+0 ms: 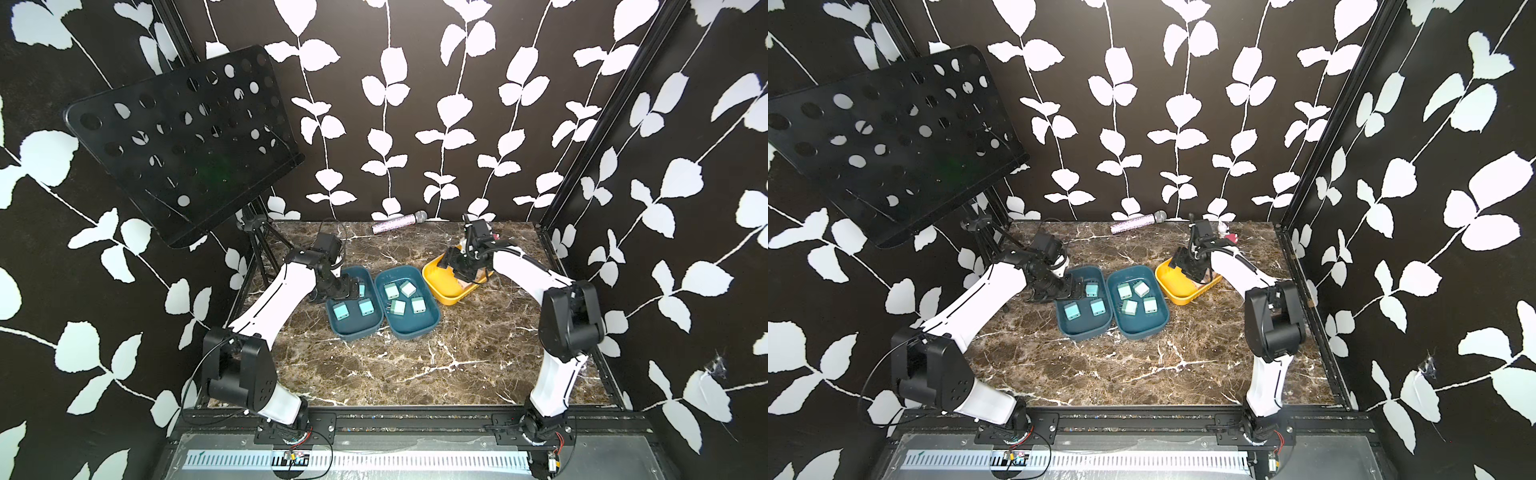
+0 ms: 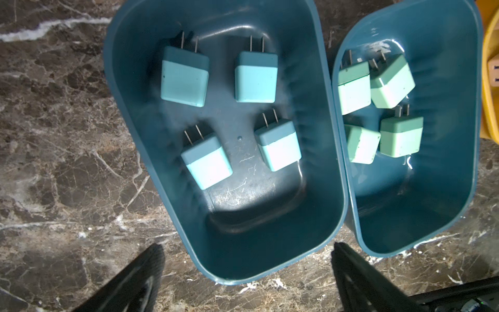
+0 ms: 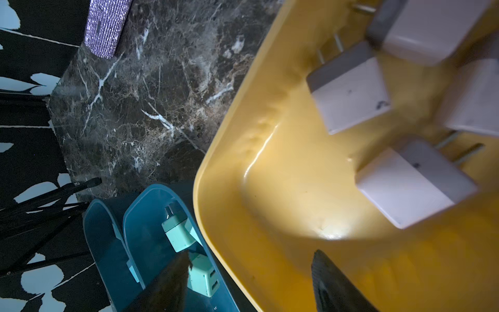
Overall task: Place the plugs by color into the storage box
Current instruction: Move the storage box to the center of the board.
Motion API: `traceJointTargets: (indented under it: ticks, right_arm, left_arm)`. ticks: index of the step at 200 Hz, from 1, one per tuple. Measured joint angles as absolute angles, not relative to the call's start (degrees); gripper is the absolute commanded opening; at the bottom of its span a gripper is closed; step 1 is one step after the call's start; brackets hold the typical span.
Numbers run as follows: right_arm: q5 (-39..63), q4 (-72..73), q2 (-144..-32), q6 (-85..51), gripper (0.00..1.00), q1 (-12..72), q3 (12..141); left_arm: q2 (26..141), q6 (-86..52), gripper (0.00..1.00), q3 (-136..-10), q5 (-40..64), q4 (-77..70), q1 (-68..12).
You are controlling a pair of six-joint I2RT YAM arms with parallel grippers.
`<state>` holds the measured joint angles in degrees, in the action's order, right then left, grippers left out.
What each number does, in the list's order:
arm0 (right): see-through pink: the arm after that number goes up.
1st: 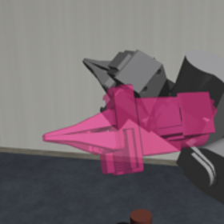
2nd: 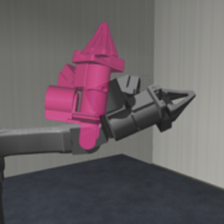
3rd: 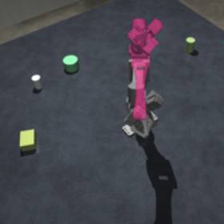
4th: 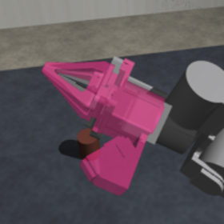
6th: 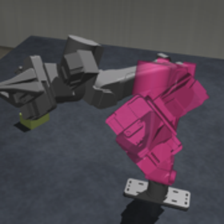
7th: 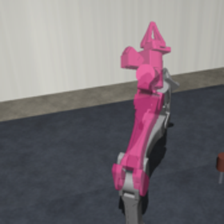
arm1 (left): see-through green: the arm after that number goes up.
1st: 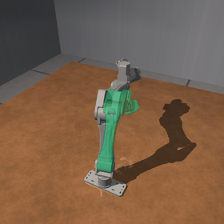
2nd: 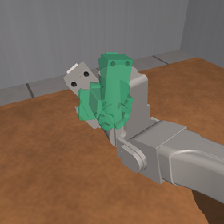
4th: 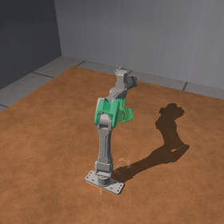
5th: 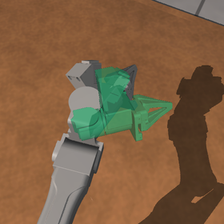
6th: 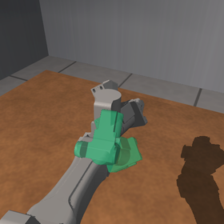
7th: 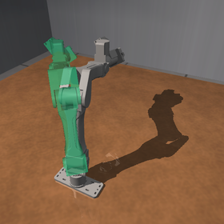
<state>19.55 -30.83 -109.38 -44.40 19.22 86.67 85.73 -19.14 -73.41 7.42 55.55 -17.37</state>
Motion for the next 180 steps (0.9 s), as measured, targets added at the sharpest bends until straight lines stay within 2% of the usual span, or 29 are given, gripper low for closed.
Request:
traceJointTargets:
  ticks: [40,96,124,157,180]
  right_arm:
    - [21.4,-29.7,-114.5,-45.8,0.7,21.9,88.6]
    - [21.7,-27.7,-122.1,-50.3,0.68,21.6,94.9]
    - [20.9,-27.9,-123.9,-51.0,0.64,21.5,96.6]
    - [19.9,-29.1,-124.2,-50.5,0.53,21.0,96.6]
    - [19.9,-28.7,-123.5,-50.2,0.51,19.5,94.7]
  left_arm:
    - [83.9,-20.1,0.98,-71.4,7.9,55.4,-17.4]
    - [81.8,-21.1,0.98,-68.8,7.9,55.6,-17.4]
    - [79.6,-21.6,0.98,-67.8,7.9,56.0,-17.4]
    - [77.5,-22.3,0.98,-66.2,7.9,56.1,-17.4]
    - [77.2,-22.9,0.98,-65.4,8.2,56.5,-17.4]
